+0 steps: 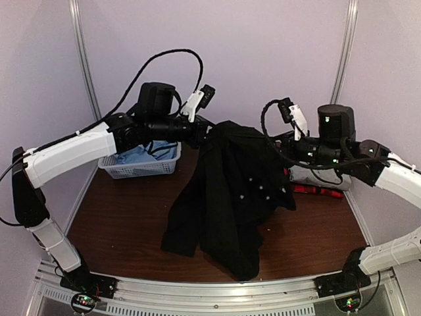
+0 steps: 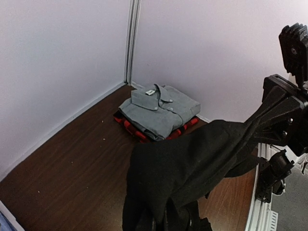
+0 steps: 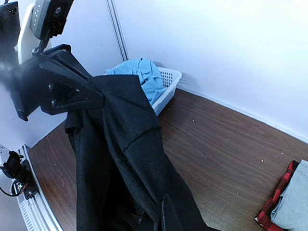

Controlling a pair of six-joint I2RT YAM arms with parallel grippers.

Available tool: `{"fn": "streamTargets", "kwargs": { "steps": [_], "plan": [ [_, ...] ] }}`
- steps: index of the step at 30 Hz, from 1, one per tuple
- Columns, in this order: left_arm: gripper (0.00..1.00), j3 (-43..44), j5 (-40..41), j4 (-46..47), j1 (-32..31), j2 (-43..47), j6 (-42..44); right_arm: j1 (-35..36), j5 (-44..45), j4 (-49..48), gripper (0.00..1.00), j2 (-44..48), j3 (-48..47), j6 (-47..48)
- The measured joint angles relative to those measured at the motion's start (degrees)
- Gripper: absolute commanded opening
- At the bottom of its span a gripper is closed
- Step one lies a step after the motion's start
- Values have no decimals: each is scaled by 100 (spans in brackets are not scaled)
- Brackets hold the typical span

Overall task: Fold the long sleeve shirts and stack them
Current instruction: Pick up the crumpled shirt, then place the crumpled shirt at the center of the board.

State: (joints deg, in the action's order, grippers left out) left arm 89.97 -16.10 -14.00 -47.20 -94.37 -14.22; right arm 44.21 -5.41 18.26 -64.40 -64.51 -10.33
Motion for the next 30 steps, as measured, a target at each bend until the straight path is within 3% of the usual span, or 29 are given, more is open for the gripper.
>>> {"fn": "streamTargets", "kwargs": {
  "steps": [6,13,17,24,28,29,30],
  "plan": [
    [0,813,140,-291,-216,245,835,48,-160,949,0,192,-1034,267],
    [0,1196,-302,-544,-293,789,1287,125,-1034,1088,0,267,-1703,374],
    [0,1478,-68,-702,-339,691,1591,151,-925,1104,0,267,-1862,282],
    [0,2719,667,-605,-184,-741,2061,72,758,1276,0,-90,-2037,15],
    [1,3978,413,-549,190,-2247,2081,-636,1071,1102,0,-597,-1893,-142],
    [5,4124,345,-525,232,-2498,2083,-879,1029,1021,0,-721,-1781,-173],
    [17,4221,286,-466,271,-2743,2083,-1073,984,962,0,-828,-1676,-188]
  ]
}}
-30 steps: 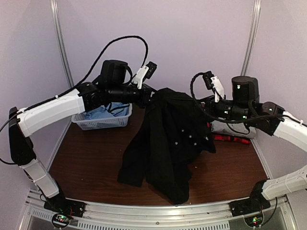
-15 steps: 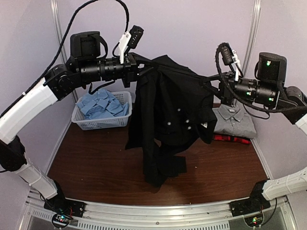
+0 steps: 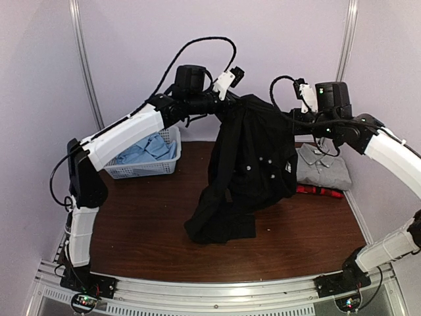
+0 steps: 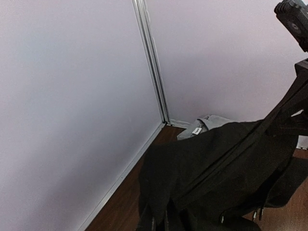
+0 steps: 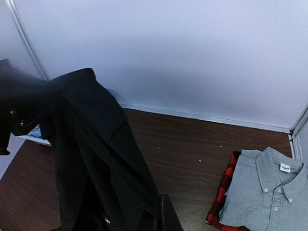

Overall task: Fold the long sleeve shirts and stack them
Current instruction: Place the crumpled shirt at the center of the board, then pick up the shirt from the center of the board.

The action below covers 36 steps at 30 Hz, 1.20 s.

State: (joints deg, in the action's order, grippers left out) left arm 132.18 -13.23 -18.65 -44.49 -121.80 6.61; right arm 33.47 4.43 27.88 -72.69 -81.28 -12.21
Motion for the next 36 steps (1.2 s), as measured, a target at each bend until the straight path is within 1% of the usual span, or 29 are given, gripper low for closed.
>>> {"fn": "streamTargets", "kwargs": {
  "steps": [1,2,3,4,5,6,8,9,11,13,15,17,19,20,21,24,27,29,31,32,35,36],
  "plan": [
    [29,39,-31,70,26,-232,9,-227,-50,-68,0,-149,118,-13],
    [44,46,39,144,44,-431,48,-420,-24,-103,0,-308,216,-22],
    [56,46,269,155,103,-601,55,-643,81,-33,4,-455,310,-26],
    [63,46,546,166,236,-741,48,-846,201,28,9,-577,374,-28],
    [69,46,820,168,437,-863,33,-1110,345,107,18,-765,417,-31],
    [75,46,1054,164,623,-942,13,-1327,479,142,25,-984,431,-52],
    [95,15,1628,94,1049,-1029,-131,-1620,708,166,38,-1386,439,-109],
    [97,-105,1864,87,1261,-999,-227,-1698,793,199,43,-1574,450,-79],
    [98,-658,2103,109,1545,-708,-463,-1725,848,247,55,-1764,553,-74],
    [98,-1731,2118,114,1644,-74,-752,-1679,809,254,64,-1705,765,-90],
    [98,-2914,2028,188,1491,691,-1021,-1635,713,240,71,-1497,981,-103],
    [98,-4092,1886,308,1071,1510,-1283,-1576,579,229,74,-1152,1235,-122],
    [98,-5254,1733,584,387,2299,-1552,-1541,415,210,76,-772,1453,-144],
    [98,-5646,1676,678,94,2544,-1670,-1526,319,179,76,-616,1543,-157],
    [98,-6109,1558,772,-343,2809,-1836,-1506,199,136,77,-424,1679,-164],
    [98,-6865,1462,918,-1117,3038,-2210,-1469,-42,87,77,-120,1917,-188],
    [98,-7331,1606,911,-1467,2994,-2583,-1456,-192,76,77,20,2114,-251],
    [97,-7455,1755,918,-1615,2857,-2822,-1456,-267,63,77,59,2212,-284],
    [90,-7460,1875,962,-1698,2653,-2994,-1458,-317,50,77,83,2315,-313],
    [83,-7455,1908,986,-1714,2564,-3056,-1458,-332,42,77,92,2367,-323],
    [57,-7427,1965,1130,-1718,2238,-3198,-1453,-365,37,77,92,2476,-343],
    [50,-7392,1967,1132,-1718,2153,-3211,-1453,-376,37,77,92,2503,-348]
  ]
}}
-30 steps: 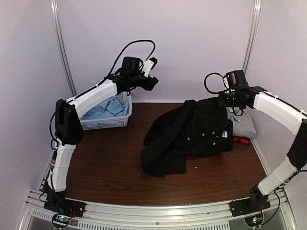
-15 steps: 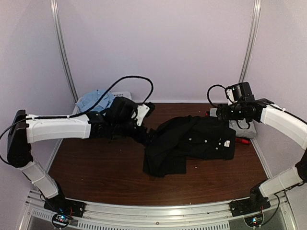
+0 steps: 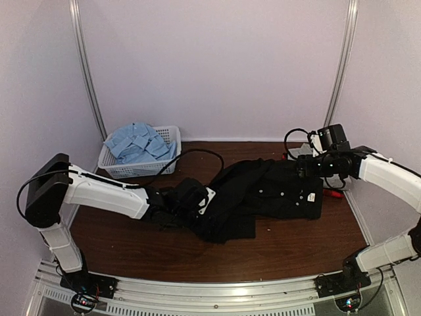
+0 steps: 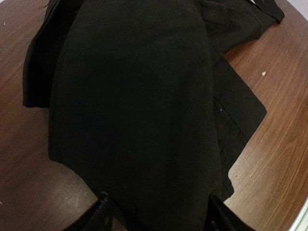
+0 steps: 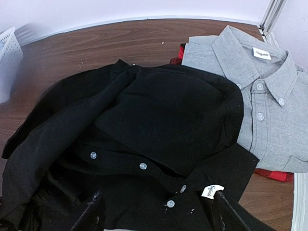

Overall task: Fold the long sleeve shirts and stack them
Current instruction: Pick up the shirt from the center of the board, then place the corner of the shirt at the center of the board.

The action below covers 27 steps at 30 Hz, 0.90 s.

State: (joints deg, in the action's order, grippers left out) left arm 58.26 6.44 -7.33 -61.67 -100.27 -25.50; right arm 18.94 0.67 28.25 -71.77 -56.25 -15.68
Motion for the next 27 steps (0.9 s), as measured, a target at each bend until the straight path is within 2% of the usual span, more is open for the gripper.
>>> {"fn": "streamTargets", "kwargs": {
  "steps": [2,5,10,14,20,21,24,26,27],
  "plan": [
    [35,164,22,-24,2,-146,-13,0,-9,-2,77,4,26,-11],
    [1,503,37,-59,42,-190,52,2,-2,13,77,57,79,-13],
    [0,898,-457,-52,522,153,240,2,-4,39,77,214,186,13],
    [0,1355,-1025,-136,1462,431,378,2,-46,61,77,249,243,57],
    [0,2761,-1569,-398,2951,155,586,17,-531,-98,77,424,568,177],
    [5,2953,-1578,-387,3132,20,592,37,-643,-151,77,433,647,181],
    [48,3397,-1550,-369,3574,-538,645,262,-951,-413,77,413,970,160],
    [64,3582,-1499,-393,3746,-992,656,535,-1086,-597,77,337,1128,94],
    [75,3654,-1469,-426,3788,-1224,671,660,-1123,-675,77,275,1161,61]
  ]
}}
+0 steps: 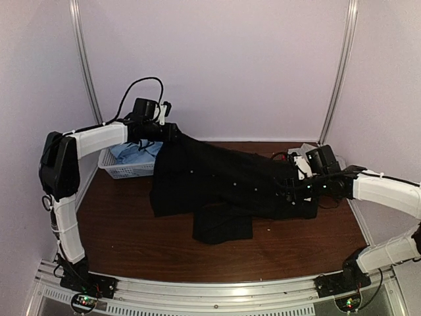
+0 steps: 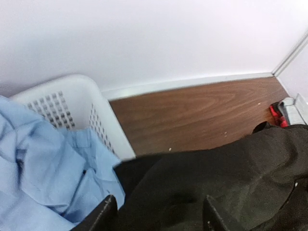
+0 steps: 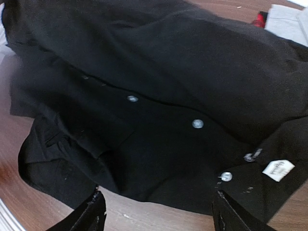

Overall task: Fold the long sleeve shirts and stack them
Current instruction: Place the corner of the shirt at the center of the board, then move the bin to the corner of the board.

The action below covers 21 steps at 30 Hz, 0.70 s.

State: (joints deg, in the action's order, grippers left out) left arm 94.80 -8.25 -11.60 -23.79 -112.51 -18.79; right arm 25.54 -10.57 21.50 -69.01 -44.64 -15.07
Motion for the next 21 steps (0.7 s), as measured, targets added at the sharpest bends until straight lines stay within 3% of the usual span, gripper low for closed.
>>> {"fn": "streamTargets", "kwargs": {
  "steps": [2,4,15,21],
  "plan": [
    [91,33,63,-79,20,-356,79,306,-83,-223,77,-229,39,-76],
    [97,-127,118,-210,0,-514,92,566,-144,-459,77,-503,44,-164],
    [98,-1375,1226,-260,-42,706,562,872,-160,-1014,76,-2070,-63,-431],
    [96,-1692,1521,-282,28,782,848,872,-98,-1023,76,-2457,-291,-442]
  ]
}}
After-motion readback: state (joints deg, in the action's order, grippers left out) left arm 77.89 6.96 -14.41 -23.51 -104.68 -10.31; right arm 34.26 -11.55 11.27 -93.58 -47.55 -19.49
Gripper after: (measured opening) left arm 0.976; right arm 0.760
